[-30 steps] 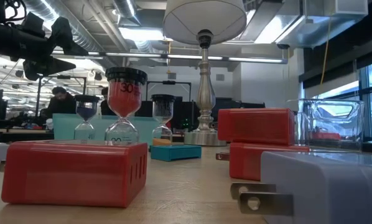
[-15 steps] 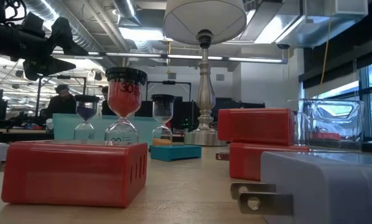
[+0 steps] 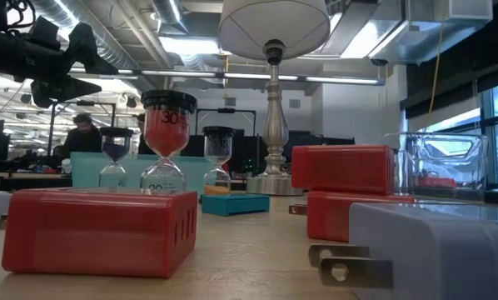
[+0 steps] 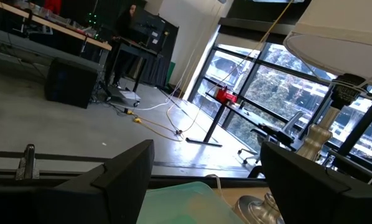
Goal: Pick & Place Office items
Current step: Put the top red charger adapter into the gray bin
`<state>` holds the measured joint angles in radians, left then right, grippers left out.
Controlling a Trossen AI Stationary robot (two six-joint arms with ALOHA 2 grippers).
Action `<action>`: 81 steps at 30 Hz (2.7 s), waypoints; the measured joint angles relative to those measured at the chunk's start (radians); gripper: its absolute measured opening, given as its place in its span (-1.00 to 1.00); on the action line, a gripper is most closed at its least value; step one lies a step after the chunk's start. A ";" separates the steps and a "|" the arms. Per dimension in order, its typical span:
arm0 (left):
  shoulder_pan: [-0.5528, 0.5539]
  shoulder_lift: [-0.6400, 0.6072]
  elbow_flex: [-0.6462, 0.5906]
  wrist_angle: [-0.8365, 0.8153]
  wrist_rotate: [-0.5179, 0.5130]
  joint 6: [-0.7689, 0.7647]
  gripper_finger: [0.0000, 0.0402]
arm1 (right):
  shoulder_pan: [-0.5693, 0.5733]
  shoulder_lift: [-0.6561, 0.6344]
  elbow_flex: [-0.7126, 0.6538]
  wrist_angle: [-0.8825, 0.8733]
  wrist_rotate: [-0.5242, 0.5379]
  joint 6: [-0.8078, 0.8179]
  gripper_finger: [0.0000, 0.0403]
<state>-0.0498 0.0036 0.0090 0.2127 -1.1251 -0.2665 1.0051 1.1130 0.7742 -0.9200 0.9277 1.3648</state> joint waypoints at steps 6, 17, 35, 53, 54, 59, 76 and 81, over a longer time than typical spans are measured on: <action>0.000 0.000 0.000 0.000 0.000 0.000 0.45 | -0.193 0.000 0.000 0.185 -0.118 -0.089 0.37; 0.000 0.000 0.000 0.000 0.000 0.000 0.45 | -0.466 0.098 0.000 0.547 -0.549 -0.386 0.37; 0.000 0.000 0.000 0.000 0.000 0.000 0.45 | -0.527 0.531 0.353 0.285 -0.824 -0.408 0.38; 0.000 0.000 0.000 -0.007 0.000 0.000 0.45 | -0.464 0.645 0.471 0.403 -0.626 -0.352 0.97; 0.000 0.000 0.000 -0.008 0.000 0.000 0.45 | -0.464 0.657 0.471 0.421 -0.632 -0.351 0.97; 0.000 0.000 0.000 -0.007 0.000 0.000 0.45 | -0.466 0.698 0.471 0.422 -0.708 -0.351 0.96; 0.000 0.000 0.000 -0.007 0.000 0.000 0.45 | -0.474 0.748 0.470 0.449 -0.727 -0.382 0.98; 0.000 0.000 0.000 -0.007 0.000 0.000 0.45 | -0.474 0.756 0.470 0.461 -0.719 -0.397 0.98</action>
<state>-0.0498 0.0040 0.0090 0.2054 -1.1252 -0.2665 0.5312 1.8689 1.2442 -0.4586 0.2090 0.9675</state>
